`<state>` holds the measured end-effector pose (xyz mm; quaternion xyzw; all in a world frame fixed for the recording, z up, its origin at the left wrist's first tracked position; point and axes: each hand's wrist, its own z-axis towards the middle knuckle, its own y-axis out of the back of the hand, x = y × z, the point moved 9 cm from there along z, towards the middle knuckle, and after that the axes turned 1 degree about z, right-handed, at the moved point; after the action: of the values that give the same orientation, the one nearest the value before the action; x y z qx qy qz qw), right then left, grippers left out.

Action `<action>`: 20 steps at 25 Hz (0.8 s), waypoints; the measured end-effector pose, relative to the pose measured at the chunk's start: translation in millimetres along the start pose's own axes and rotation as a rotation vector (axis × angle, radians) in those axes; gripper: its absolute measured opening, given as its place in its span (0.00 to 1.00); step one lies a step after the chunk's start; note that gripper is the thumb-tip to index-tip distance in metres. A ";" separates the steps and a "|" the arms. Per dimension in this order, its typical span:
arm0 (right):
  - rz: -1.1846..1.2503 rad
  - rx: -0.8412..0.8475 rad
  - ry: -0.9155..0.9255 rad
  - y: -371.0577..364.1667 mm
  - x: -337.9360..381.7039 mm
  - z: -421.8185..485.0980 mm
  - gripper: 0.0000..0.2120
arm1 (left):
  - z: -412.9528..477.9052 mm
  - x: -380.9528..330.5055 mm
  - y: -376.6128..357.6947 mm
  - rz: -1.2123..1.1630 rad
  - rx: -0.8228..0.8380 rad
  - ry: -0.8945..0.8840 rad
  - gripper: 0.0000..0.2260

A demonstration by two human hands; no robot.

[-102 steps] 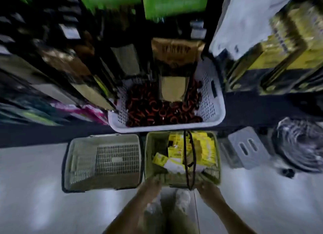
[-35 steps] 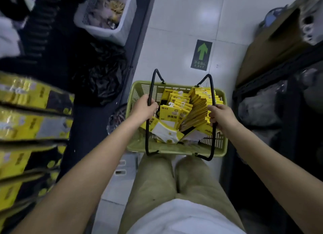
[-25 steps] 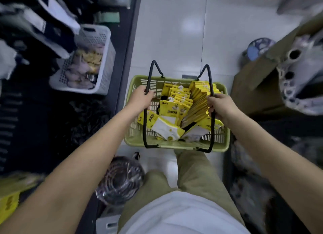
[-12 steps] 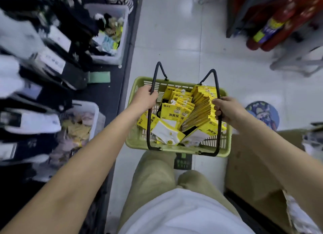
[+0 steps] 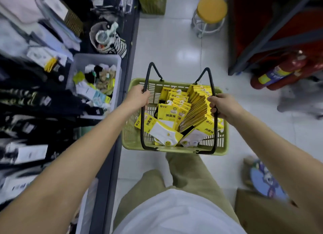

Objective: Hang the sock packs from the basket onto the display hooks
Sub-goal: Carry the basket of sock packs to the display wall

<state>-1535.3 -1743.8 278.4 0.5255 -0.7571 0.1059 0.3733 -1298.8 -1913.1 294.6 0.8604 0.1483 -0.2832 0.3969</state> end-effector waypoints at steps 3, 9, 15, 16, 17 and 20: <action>-0.027 0.008 0.015 20.9 86.3 80.1 0.03 | 86.6 -62.2 28.1 -0.026 -0.012 0.007 0.08; -0.086 0.048 0.058 37.6 255.3 218.4 0.03 | 243.3 -149.2 91.3 -0.126 -0.065 0.035 0.13; -0.173 0.103 0.095 31.7 410.3 373.2 0.04 | 413.1 -214.1 155.1 -0.167 -0.097 0.070 0.07; -0.192 0.114 0.093 30.3 432.6 396.3 0.04 | 434.2 -222.6 166.7 -0.165 -0.110 0.089 0.07; -0.210 0.115 0.091 29.7 452.3 416.4 0.04 | 451.1 -230.7 178.6 -0.166 -0.124 0.106 0.08; -0.312 0.192 0.132 19.4 521.7 480.5 0.04 | 504.1 -254.4 210.5 -0.190 -0.175 0.141 0.09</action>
<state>-1858.5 -2375.1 300.1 0.6618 -0.6267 0.1526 0.3821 -1586.5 -2442.4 310.3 0.8223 0.2806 -0.2445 0.4304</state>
